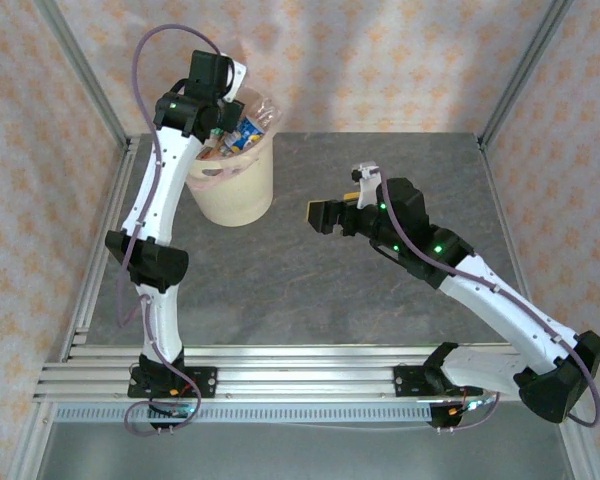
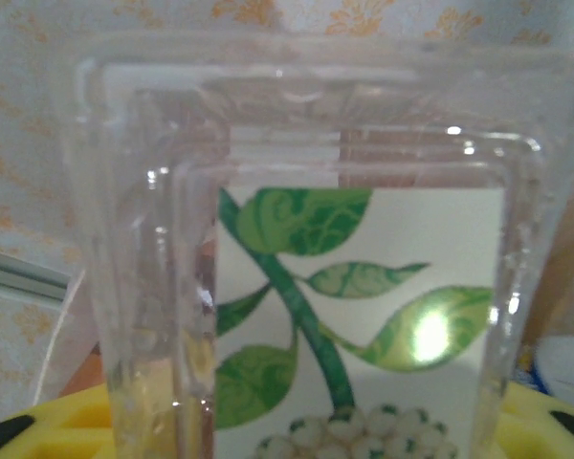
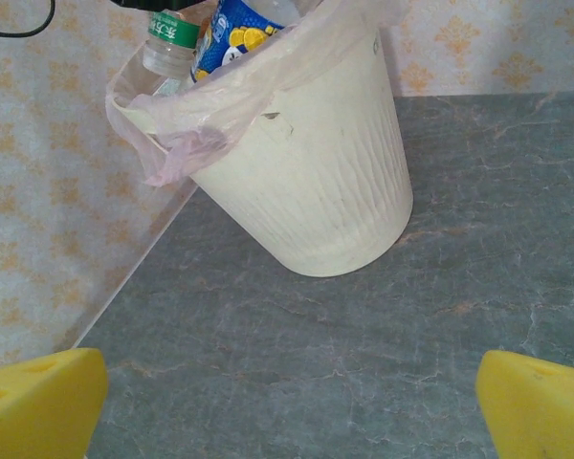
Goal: Put the plastic bottles in the bin
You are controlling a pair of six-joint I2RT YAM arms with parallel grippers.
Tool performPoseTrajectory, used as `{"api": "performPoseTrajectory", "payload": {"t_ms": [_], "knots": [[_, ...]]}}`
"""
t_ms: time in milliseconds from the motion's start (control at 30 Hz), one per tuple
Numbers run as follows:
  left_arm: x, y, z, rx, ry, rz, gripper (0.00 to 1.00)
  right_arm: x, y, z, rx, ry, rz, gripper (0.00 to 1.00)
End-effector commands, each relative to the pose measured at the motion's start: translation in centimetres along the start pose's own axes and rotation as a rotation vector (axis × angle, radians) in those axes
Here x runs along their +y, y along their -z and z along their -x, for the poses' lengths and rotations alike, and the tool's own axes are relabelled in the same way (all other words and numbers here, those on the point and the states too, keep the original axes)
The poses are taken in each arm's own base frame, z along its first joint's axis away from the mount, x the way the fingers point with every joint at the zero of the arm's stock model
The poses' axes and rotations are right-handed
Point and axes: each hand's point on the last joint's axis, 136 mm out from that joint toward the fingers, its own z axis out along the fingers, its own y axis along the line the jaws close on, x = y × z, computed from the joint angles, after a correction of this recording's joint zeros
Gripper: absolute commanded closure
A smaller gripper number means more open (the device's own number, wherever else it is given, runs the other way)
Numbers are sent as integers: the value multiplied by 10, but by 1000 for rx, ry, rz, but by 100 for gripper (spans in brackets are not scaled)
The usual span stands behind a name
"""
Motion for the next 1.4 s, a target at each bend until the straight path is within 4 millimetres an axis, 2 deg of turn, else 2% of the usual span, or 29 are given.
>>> {"api": "performPoseTrajectory", "payload": {"t_ms": [0,100,267,433,667,800,1033,1233,1367], "knots": [[19,10,4,-10,-11,64,39,6,9,17,-45,8,0,1],[22,14,6,-16,-13,74,33,6,8,17,-44,8,1,1],[28,34,15,-65,24,68,33,7,7,17,-44,5,5,1],[18,55,27,-134,71,-24,33,9,5,17,-43,0,16,1],[21,37,19,-95,88,-17,19,9,8,17,-40,2,16,1],[22,33,19,-97,114,-27,20,7,11,17,-48,4,4,1],[21,45,27,-137,147,-61,27,7,10,17,-50,3,5,1],[36,75,34,-187,202,-30,26,-4,12,17,-55,-3,-52,1],[56,115,38,-253,262,22,19,-18,19,17,-65,-7,-132,1]]}}
